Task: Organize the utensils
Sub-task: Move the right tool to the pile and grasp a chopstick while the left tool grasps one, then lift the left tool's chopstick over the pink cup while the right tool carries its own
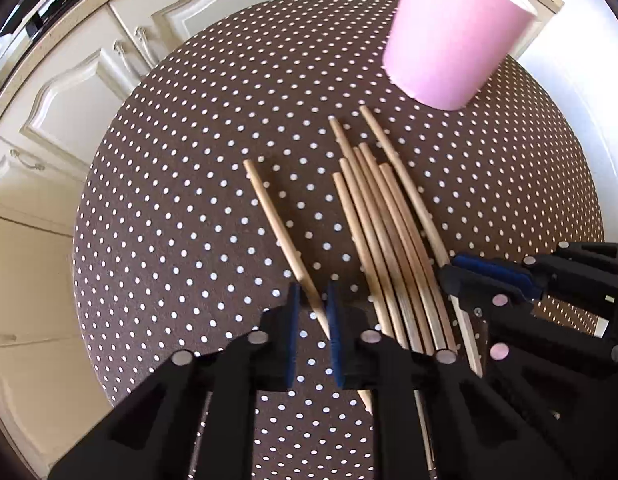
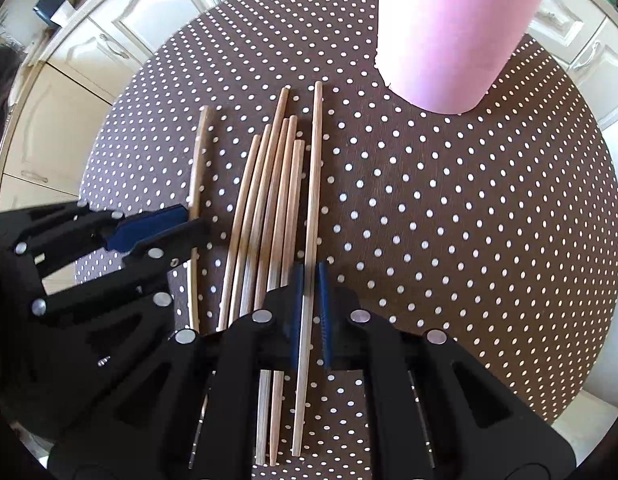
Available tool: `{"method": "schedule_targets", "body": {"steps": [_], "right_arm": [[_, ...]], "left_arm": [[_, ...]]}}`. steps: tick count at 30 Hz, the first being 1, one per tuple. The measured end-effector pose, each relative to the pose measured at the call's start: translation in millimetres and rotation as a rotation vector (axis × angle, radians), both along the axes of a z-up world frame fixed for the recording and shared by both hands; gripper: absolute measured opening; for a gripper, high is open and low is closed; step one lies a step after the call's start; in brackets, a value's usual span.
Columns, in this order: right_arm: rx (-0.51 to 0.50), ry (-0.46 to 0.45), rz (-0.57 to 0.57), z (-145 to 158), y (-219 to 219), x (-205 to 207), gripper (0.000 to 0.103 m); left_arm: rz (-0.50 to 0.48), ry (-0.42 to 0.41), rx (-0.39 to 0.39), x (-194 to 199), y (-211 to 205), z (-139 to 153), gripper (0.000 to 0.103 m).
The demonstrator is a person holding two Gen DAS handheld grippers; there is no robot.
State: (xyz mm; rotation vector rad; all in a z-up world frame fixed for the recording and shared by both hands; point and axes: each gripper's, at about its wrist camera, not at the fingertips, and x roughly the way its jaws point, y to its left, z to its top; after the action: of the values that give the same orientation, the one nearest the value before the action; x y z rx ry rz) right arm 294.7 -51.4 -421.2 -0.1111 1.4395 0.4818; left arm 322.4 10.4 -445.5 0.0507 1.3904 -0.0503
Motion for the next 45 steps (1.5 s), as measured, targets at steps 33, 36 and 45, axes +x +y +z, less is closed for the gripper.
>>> {"method": "schedule_targets", "body": {"steps": [33,36,45], "right_arm": [[0.138,0.117,-0.05,15.3,-11.9,81.4,0.006],[0.184,0.084,-0.067,32.3,-21.8,87.3,0.006],[0.286,-0.032,-0.121,84.6,-75.2,86.1,0.006]], "left_arm": [[0.013,-0.083,-0.167,11.0,26.5,24.2,0.005],[0.001,-0.125,-0.193,13.7,27.7,37.7,0.005],[-0.04,-0.284,-0.275,26.9,29.6,98.8,0.005]]}}
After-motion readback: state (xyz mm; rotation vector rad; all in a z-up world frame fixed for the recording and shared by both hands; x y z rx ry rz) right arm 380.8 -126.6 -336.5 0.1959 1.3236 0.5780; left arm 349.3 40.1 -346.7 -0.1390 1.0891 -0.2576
